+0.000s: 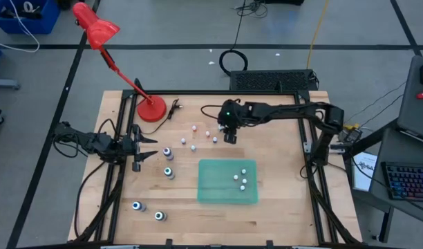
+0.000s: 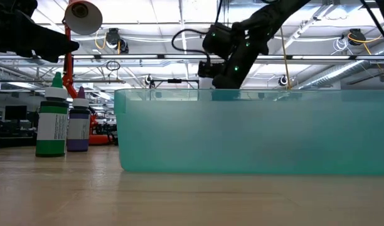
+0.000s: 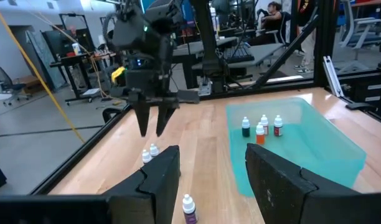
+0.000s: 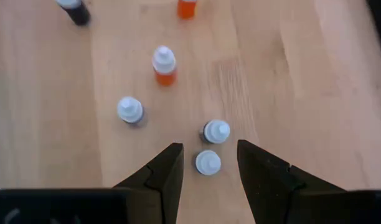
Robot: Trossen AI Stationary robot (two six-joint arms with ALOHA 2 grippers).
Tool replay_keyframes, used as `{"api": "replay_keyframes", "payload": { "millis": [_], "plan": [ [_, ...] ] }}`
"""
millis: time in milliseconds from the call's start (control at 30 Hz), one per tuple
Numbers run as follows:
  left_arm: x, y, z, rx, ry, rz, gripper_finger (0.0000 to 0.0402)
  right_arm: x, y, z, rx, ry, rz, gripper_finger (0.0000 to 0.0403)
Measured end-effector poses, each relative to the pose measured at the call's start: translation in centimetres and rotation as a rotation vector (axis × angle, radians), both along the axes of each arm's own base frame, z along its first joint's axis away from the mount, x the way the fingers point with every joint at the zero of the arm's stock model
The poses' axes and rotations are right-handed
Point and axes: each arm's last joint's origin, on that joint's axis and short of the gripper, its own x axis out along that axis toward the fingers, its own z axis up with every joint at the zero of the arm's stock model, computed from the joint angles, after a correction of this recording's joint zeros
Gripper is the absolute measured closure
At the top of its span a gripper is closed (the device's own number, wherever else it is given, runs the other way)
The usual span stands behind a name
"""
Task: Pick & Place food coloring
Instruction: Put the small blue food coloring bottle into the green bin
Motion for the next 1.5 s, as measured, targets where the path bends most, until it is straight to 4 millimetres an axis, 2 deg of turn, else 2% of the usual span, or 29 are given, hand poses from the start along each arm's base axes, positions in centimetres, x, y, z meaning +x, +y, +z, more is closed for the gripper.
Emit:
{"api": "replay_keyframes", "payload": {
  "millis": [167, 567, 900, 1233, 1367, 1500],
  "plan": [
    [0.0, 0.0, 0.0, 0.0, 0.0, 0.0, 0.0215, 0.1, -0.3, -1.0, 0.031, 0.027, -0.036, 0.0261],
    [0.0, 0.0, 0.0, 0.0, 0.0, 0.0, 0.0215, 0.0, -0.8, -1.4, 0.038, 0.034, -0.049, 0.0261],
    [0.0, 0.0, 0.0, 0.0, 0.0, 0.0, 0.0215, 0.4, -1.2, -3.8, 0.062, 0.09, -0.053, 0.0261],
    [0.0, 0.0, 0.0, 0.0, 0.0, 0.0, 0.0215, 0.5, -1.1, -3.9, 0.094, 0.075, -0.029, 0.0263],
    [0.0, 0.0, 0.0, 0.0, 0.0, 0.0, 0.0215, 0.5, -1.1, -3.9, 0.094, 0.075, -0.029, 0.0282],
    [0.0, 0.0, 0.0, 0.0, 0.0, 0.0, 0.0215, 0.5, -1.2, -3.9, 0.093, 0.074, -0.03, 0.034]
  ]
}}
